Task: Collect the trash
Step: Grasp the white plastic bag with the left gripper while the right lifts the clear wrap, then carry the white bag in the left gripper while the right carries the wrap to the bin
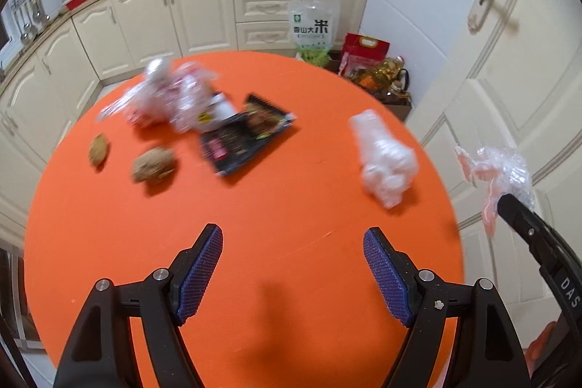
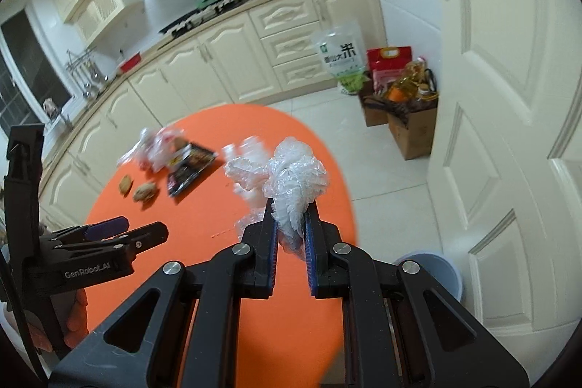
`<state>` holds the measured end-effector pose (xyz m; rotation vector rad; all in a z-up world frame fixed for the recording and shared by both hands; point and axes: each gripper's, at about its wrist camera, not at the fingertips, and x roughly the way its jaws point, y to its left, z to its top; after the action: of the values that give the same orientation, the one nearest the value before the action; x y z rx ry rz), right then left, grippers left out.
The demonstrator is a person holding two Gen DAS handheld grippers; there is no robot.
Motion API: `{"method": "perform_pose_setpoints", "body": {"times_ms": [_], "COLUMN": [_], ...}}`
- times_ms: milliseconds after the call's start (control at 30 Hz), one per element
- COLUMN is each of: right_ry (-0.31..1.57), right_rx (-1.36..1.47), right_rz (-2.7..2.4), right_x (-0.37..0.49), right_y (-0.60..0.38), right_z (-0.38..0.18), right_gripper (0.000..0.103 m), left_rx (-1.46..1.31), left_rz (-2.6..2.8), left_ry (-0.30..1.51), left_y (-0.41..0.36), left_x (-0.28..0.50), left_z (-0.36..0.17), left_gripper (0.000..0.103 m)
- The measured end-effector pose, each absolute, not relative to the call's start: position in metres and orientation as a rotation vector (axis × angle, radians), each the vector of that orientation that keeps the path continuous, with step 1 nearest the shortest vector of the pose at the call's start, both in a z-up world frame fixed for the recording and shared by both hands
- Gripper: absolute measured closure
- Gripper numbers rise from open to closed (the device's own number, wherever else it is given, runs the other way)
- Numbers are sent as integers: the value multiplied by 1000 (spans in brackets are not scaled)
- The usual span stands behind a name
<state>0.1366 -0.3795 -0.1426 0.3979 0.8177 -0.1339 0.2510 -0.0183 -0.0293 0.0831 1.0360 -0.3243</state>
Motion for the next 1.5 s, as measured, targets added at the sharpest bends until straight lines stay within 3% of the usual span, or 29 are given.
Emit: {"method": "perform_pose_setpoints", "body": {"times_ms": [500, 567, 633, 900, 1167, 1500], "right_ry": [870, 880, 889, 902, 859, 937], "right_rx": [558, 558, 561, 543, 528, 549], "right_rz": [-145, -154, -162, -192, -307, -469], "right_x": [159, 159, 159, 151, 97, 17], "right_y": [-467, -472, -476, -477, -490, -524], "right_z": [-200, -204, -207, -205, -190, -223], "right_gripper": [90, 90, 90, 90, 90, 90], "left_rx": [180, 193, 212, 266, 309, 424], "left_rz": [-315, -328, -332, -397, -543, -639], "left_ry": [1072, 1084, 1110, 1043, 992, 1080], "left_y": [-142, -150, -153, -162, -193, -258], "left_x": [313, 319, 324, 310, 247, 185], "left_z": [-65, -76, -86, -88, -91, -151], "left_gripper": [27, 32, 62, 63, 63, 63]}}
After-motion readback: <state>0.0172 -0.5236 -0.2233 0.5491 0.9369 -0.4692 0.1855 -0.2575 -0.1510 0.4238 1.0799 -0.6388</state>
